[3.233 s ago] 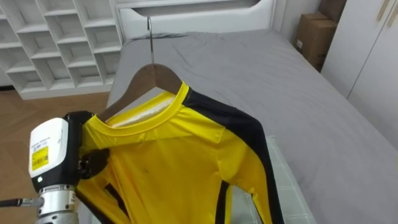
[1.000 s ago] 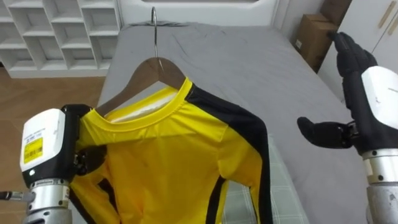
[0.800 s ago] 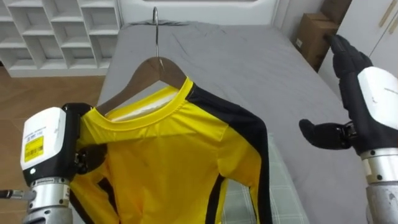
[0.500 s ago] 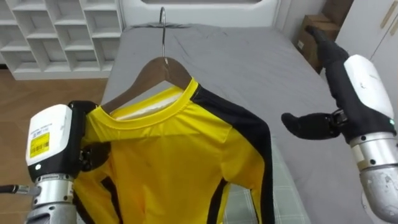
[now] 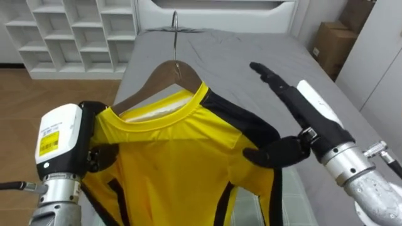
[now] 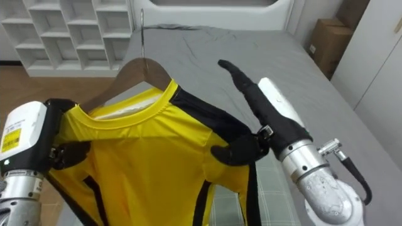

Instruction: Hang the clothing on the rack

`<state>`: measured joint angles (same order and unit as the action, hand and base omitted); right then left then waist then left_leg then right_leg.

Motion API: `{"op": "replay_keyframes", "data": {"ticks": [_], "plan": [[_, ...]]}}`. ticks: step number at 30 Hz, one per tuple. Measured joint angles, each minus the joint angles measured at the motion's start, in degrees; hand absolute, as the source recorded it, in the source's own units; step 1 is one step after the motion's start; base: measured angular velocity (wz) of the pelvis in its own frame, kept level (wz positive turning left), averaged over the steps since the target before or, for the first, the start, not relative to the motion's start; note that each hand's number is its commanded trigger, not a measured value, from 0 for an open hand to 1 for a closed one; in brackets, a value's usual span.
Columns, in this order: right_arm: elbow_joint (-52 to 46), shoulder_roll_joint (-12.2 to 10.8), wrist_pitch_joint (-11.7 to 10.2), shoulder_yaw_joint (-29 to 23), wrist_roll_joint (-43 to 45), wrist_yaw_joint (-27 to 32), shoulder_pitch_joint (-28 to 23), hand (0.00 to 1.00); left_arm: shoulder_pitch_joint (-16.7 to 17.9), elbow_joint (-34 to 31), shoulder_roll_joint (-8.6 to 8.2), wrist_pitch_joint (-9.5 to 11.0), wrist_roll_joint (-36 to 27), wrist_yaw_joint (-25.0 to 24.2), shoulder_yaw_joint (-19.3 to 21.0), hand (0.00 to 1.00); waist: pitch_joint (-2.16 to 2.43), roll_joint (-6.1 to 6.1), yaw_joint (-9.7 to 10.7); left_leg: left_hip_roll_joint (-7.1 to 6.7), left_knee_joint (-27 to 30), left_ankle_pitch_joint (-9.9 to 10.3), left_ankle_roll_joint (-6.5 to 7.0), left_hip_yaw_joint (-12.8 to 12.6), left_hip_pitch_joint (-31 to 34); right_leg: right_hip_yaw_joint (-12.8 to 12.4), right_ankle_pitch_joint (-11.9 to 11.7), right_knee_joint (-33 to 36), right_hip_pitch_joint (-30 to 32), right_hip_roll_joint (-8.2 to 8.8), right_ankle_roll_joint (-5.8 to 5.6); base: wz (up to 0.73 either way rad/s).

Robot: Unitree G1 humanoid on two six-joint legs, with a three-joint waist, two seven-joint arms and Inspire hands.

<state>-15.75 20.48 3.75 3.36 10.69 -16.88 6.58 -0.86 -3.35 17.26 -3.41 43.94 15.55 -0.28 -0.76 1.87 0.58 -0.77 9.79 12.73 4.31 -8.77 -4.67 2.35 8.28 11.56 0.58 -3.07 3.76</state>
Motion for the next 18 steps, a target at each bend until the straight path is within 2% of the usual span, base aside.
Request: {"op": "replay_keyframes", "data": {"ticks": [4, 10, 18], "plan": [[2.8, 0.0, 0.2, 0.1, -2.4, -2.4, 0.3, 0.00, -0.5, 0.1, 0.01, -0.2, 0.8, -0.3, 0.0, 1.00, -0.03, 1.13, 0.1, -0.01, 0.0, 0.0, -0.05, 0.5, 0.1, 0.6, 0.0, 0.0, -0.1, 0.07, 0.00, 0.07], [4.1, 0.0, 1.3, 0.1, -2.7, -4.3, 0.7, 0.00, -1.0, 0.3, 0.02, -0.6, 0.8, -0.3, 0.0, 1.00, 0.00, 1.18, -0.2, -0.03, 0.0, 0.0, -0.05, 1.0, 0.0, 1.0, 0.0, -0.1, -0.3, 0.11, 0.00, 0.03], [6.2, 0.0, 1.4, 0.1, -3.5, -4.5, 1.8, 0.00, -1.1, 0.3, 0.01, -1.6, 1.4, -0.2, 0.0, 1.00, 0.03, 1.21, -0.9, 0.00, -0.1, 0.0, -0.07, 1.2, -0.3, 1.2, 0.0, -1.1, -1.2, 0.06, 0.00, 0.01]]}}
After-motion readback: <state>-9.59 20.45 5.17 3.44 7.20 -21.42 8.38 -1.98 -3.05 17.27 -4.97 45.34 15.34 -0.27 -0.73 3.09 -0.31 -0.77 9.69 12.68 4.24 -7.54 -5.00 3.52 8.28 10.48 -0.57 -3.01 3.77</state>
